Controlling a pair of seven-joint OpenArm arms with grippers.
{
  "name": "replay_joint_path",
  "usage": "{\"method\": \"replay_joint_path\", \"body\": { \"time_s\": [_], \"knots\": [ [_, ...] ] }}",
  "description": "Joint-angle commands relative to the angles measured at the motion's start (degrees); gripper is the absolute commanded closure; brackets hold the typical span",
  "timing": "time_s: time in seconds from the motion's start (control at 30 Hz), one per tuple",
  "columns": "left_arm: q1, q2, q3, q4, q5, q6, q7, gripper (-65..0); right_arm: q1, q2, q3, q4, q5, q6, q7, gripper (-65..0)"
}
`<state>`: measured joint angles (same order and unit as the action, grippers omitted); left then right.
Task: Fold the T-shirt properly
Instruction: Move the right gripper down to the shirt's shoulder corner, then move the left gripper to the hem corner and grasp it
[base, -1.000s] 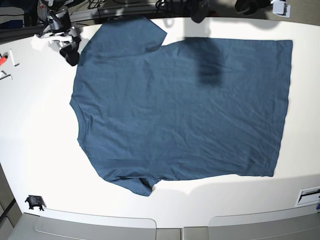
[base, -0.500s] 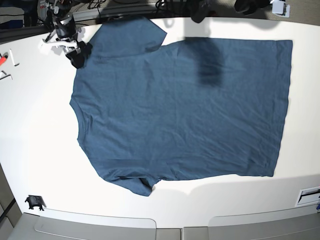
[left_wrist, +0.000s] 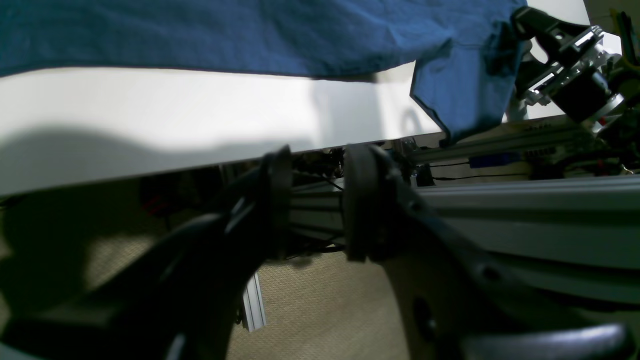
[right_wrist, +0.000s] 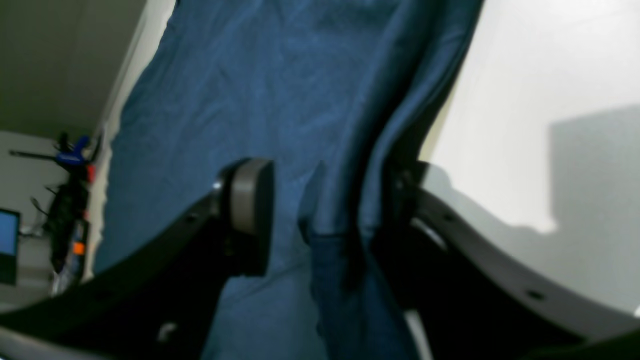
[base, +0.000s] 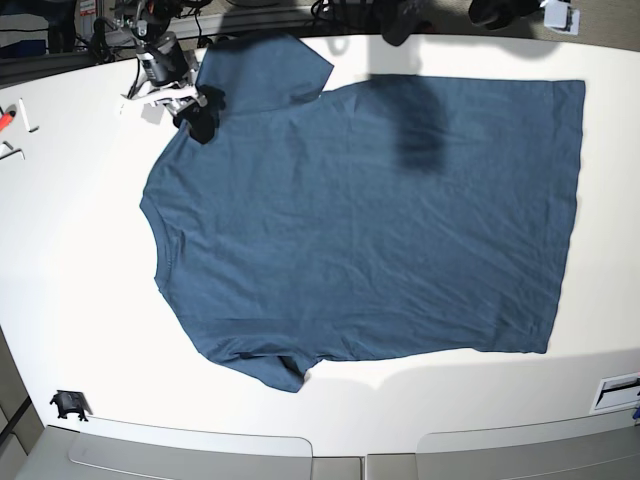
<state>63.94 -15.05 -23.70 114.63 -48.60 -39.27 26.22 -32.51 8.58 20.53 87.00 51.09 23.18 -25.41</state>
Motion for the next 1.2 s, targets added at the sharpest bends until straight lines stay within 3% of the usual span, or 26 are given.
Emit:
{"method": "replay_joint_path", "body": {
  "time_s": [0.0,0.1,0.33,0.63,0.7,0.8,1.0,1.17],
  "knots": [
    [0.5,-0.2,-0.3,0.7,-1.0,-0.7,-0.9,-16.6,-0.6,0.3,0.3,0.0,-0.4,-0.7,-1.6,-24.4],
    [-0.5,-0.2,-0.3,0.7,-1.0,-0.7,-0.9,-16.6,-0.7,0.3,1.2,0.0,-0.4,-0.7,-1.7,-19.8],
    [-2.7,-0.2,-1.2,0.8,-1.0,-0.7,-0.7,-16.6,-0.7,0.3,4.7,0.0,-0.3,-0.7,-3.1,-19.4],
    [-7.4,-0.2,-12.8,0.7,-1.0,-0.7,3.1,-22.9,-0.9,0.3,5.7,0.0,-0.4,-0.7,-3.6,-19.2],
    [-8.4,-0.2,-15.1,0.7,-1.0,0.3,3.2,-22.9,-0.9,0.3,5.7,0.0,-0.4,-0.7,-3.6,-14.4],
    [-9.7,-0.2,-17.2,0.6,-1.0,2.1,3.9,-22.9,-0.9,0.3,5.7,0.0,-0.4,-0.7,-3.6,-0.7],
    [-12.1,-0.2,-17.5,-2.3,-1.0,2.5,5.3,-22.9,-0.9,0.3,5.7,0.0,-1.7,-0.7,-4.2,0.0],
    [-17.0,-0.3,-17.5,-12.1,-1.0,4.2,5.5,-25.7,-0.9,0.3,5.7,0.0,-1.6,-0.7,-4.2,0.0]
  ]
}}
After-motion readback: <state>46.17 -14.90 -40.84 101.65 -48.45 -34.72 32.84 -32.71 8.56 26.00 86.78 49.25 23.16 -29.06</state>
